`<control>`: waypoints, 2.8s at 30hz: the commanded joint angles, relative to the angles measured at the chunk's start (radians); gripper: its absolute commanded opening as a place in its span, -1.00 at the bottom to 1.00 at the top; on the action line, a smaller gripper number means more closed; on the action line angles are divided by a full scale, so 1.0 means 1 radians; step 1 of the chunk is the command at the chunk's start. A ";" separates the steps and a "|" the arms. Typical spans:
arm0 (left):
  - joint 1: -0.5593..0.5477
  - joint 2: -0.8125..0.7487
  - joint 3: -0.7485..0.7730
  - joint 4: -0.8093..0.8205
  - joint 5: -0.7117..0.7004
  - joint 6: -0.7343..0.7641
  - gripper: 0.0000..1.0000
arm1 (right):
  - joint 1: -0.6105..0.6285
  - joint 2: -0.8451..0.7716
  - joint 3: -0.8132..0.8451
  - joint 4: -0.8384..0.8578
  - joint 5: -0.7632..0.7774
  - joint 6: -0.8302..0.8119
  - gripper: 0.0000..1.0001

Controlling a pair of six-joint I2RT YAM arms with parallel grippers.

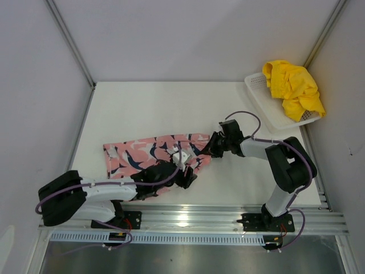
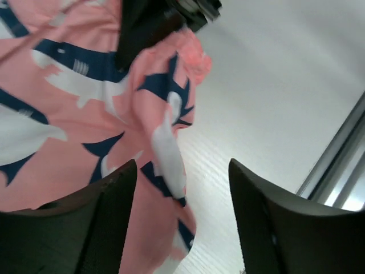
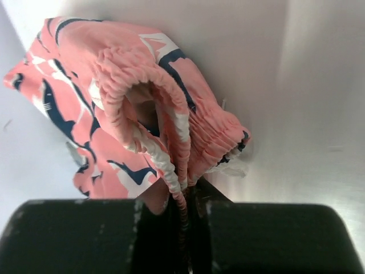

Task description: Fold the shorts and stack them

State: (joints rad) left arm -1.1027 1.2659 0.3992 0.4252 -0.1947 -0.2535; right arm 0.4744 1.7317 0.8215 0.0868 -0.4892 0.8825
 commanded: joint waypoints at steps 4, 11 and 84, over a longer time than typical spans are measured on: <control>0.234 -0.180 0.003 0.018 0.264 -0.130 0.55 | -0.083 -0.020 0.094 -0.284 0.102 -0.298 -1.00; 0.371 -0.080 0.142 -0.143 0.144 -0.187 0.61 | -0.129 -0.096 0.106 -0.398 0.218 -0.404 -1.00; 1.258 0.243 0.313 -0.232 0.445 -0.230 -1.00 | -0.284 -0.004 0.168 -0.381 0.265 -0.367 -1.00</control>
State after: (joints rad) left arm 0.1360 1.5040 0.6590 0.2058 0.2642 -0.5167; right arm 0.2028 1.7264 0.9916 -0.3218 -0.2283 0.4908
